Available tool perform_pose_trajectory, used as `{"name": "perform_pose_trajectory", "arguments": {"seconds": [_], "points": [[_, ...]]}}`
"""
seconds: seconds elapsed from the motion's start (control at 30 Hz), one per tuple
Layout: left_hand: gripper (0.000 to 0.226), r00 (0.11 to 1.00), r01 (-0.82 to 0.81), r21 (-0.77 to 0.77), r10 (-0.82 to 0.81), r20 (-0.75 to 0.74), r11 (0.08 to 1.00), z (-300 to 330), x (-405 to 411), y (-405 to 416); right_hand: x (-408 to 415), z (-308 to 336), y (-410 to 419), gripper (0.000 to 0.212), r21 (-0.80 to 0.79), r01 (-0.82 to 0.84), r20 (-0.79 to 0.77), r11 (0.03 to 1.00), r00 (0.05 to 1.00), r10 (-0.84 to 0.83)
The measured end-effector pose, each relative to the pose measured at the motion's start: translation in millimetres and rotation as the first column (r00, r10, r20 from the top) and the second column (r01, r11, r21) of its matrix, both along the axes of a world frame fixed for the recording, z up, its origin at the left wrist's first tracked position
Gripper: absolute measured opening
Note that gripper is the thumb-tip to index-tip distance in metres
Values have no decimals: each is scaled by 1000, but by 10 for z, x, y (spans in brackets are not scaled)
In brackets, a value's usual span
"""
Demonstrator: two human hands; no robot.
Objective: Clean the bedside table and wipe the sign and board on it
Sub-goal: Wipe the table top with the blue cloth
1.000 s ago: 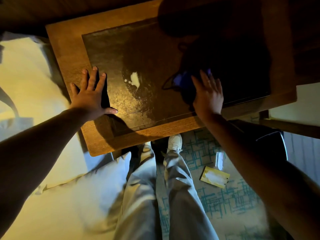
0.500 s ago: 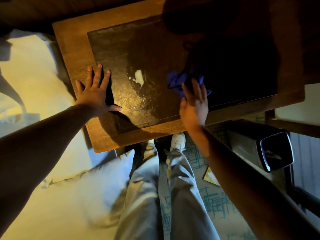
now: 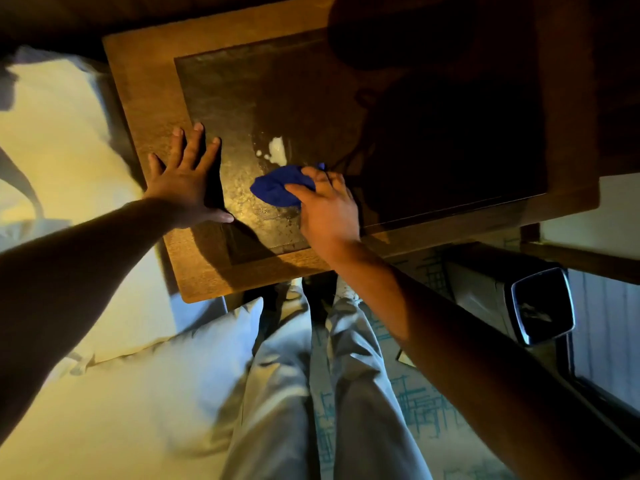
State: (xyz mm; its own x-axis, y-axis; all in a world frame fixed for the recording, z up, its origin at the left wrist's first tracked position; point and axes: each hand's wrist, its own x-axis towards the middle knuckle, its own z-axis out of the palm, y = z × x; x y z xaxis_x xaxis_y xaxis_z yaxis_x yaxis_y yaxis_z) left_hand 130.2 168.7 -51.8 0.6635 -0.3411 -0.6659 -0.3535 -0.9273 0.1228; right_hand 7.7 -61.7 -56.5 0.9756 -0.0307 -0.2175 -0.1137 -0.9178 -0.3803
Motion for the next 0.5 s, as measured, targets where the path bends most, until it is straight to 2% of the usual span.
{"name": "perform_pose_trajectory", "arguments": {"seconds": [0.07, 0.3, 0.37, 0.43, 0.5], "points": [[144, 1000, 16, 8, -16, -22, 1000, 13, 10, 30, -30, -31, 137, 48, -26, -7, -29, 1000, 1000, 6], [145, 999, -4, 8, 4, -35, 1000, 11, 0, 12, -525, -78, -137, 41, -82, -270, 13, 959, 962, 272], [145, 1000, -3, 24, 3, -19, 1000, 7, -13, 0, -422, -108, -385, 43, -85, -207, 4, 975, 978, 208], [146, 1000, 6, 31, -6, -2, 1000, -2, -37, -17, -163, -79, -645, 44, -110, -12, 5, 994, 1000, 13], [146, 1000, 10, 33, -10, 13, 999, -14, -52, -17, 167, 1, -834, 41, -136, 192, 23, 972, 981, -191]]}}
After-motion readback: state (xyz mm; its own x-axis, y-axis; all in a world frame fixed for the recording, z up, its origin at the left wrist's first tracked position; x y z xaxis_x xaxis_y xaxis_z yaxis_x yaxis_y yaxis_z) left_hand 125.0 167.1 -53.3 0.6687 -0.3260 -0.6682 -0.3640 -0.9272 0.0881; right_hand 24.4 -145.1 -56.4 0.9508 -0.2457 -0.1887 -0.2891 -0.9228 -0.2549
